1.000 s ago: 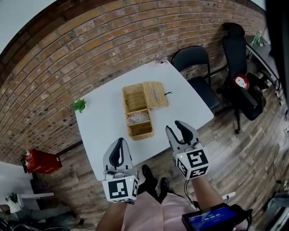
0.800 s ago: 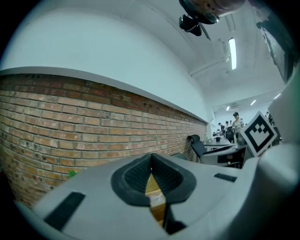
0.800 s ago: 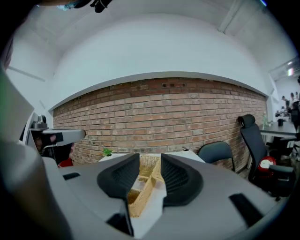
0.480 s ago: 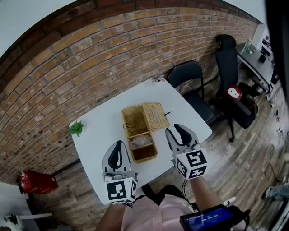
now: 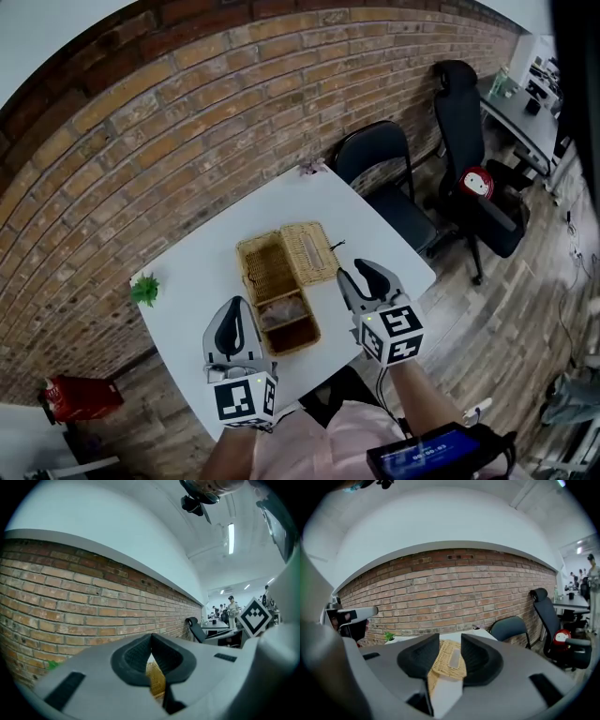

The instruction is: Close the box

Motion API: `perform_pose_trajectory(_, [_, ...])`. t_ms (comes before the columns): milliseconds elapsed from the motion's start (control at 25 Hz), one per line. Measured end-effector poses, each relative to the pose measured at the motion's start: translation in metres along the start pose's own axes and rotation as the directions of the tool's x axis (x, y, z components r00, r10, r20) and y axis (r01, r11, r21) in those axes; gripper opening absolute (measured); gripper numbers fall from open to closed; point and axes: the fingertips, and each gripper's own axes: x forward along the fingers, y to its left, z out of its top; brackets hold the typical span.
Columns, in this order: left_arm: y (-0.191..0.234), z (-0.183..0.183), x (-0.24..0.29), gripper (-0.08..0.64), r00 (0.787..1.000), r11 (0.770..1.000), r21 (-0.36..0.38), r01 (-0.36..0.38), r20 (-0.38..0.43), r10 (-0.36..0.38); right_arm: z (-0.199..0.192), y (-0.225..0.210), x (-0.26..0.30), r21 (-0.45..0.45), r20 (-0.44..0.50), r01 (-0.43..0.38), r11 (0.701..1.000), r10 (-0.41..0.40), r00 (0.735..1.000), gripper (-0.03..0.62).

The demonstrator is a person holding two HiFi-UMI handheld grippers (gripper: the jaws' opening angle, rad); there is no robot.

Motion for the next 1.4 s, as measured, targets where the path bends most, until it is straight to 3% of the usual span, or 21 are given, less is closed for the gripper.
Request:
perform_pose_trajectory(400, [0.001,-0.038,0.043,0.011,0.991,0.999,0.018,-0.039,-0.128,0.041,-0.081,-0.040,0.054,0.173,-0.187,-0.012,0.985,0.044,0.981,0.152])
perform_pose_trajectory(640, [-0.003,-0.060,0.060,0.011,0.980,0.998,0.027,-0.049,-0.192,0.054,-0.122,-0.046,0.072,0.299,-0.265,-0.021,0.954,0.104,0.959,0.155])
perform_pose_trajectory(760, [-0.004,-0.069,0.066,0.011,0.975,0.998,0.031,-0.052,-0.215,0.057,-0.139,-0.045,0.075,0.394,-0.292,-0.019,0.919,0.144,0.946,0.155])
perform_pose_trajectory(1000, [-0.010,-0.079,0.076,0.011,0.968,0.999,0.032,-0.042,-0.245,0.048,-0.161,-0.038,0.080,0.626,-0.299,0.007,0.780,0.232,0.926,0.158])
perform_pose_trajectory(1120, [-0.009,-0.078,0.079,0.011,0.968,0.999,0.033,-0.044,-0.244,0.050,-0.165,-0.038,0.080,0.724,-0.291,0.027,0.690,0.269,0.918,0.158])
perform_pose_trajectory(1240, [-0.007,-0.078,0.081,0.011,0.968,0.998,0.030,-0.047,-0.244,0.053,-0.171,-0.036,0.081,0.824,-0.275,0.057,0.563,0.309,0.910,0.158])
perform_pose_trajectory(1400, [-0.007,-0.079,0.083,0.011,0.968,0.999,0.026,-0.047,-0.247,0.052,-0.182,-0.031,0.084,0.931,-0.222,0.088,0.355,0.357,0.907,0.152])
